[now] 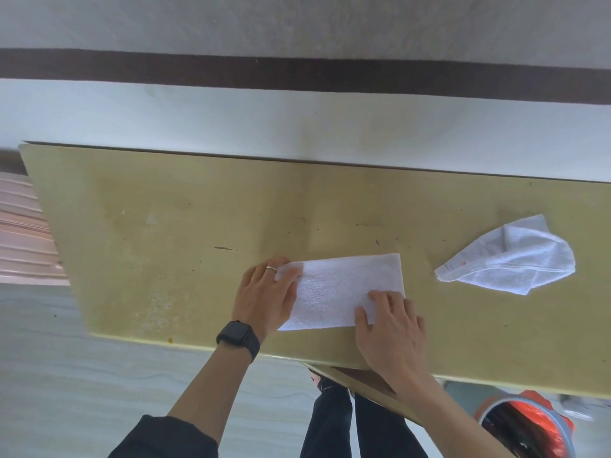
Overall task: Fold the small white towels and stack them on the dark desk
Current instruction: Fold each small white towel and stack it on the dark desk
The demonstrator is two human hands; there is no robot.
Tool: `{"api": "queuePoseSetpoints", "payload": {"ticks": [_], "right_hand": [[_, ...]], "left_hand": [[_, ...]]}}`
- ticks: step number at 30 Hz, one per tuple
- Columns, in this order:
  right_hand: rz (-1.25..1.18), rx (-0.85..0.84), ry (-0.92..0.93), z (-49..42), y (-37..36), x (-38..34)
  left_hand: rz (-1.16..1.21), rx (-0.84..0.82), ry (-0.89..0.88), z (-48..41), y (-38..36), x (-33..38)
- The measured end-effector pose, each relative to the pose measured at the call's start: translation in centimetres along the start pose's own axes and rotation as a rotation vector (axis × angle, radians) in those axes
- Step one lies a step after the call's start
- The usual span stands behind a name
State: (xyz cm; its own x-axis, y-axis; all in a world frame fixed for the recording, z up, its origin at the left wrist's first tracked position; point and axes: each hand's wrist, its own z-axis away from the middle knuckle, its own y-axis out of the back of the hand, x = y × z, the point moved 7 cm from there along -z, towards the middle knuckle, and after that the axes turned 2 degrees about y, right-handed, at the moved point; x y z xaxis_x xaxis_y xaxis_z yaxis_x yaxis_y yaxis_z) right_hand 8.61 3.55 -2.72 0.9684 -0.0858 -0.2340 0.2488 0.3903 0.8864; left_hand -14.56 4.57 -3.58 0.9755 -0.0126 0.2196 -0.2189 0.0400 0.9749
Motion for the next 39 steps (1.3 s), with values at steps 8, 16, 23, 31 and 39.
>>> {"api": "queuePoseSetpoints", "payload": {"ticks": [8, 16, 23, 31, 39], "right_hand": [[0.171, -0.012, 0.283, -8.2, 1.5, -4.6], [-0.041, 0.171, 0.559, 0.1, -0.3, -2.6], [0.127, 0.127, 0.750, 5.8, -5.2, 2.1], [0.062, 0.316, 0.808, 6.4, -4.9, 3.1], [-0.083, 0.225, 0.860, 6.5, -4.4, 3.3]], "left_hand": [[0.079, -0.103, 0.136, 4.5, 0.2, 1.9], [0.104, -0.045, -0.119, 7.2, -0.2, 4.4], [-0.001, -0.142, -0.411, 10.0, -3.7, 4.6], [0.082, -0.025, -0.465, 10.8, -1.3, 6.2], [0.189, -0.092, -0.433, 10.8, -1.6, 5.0]]}}
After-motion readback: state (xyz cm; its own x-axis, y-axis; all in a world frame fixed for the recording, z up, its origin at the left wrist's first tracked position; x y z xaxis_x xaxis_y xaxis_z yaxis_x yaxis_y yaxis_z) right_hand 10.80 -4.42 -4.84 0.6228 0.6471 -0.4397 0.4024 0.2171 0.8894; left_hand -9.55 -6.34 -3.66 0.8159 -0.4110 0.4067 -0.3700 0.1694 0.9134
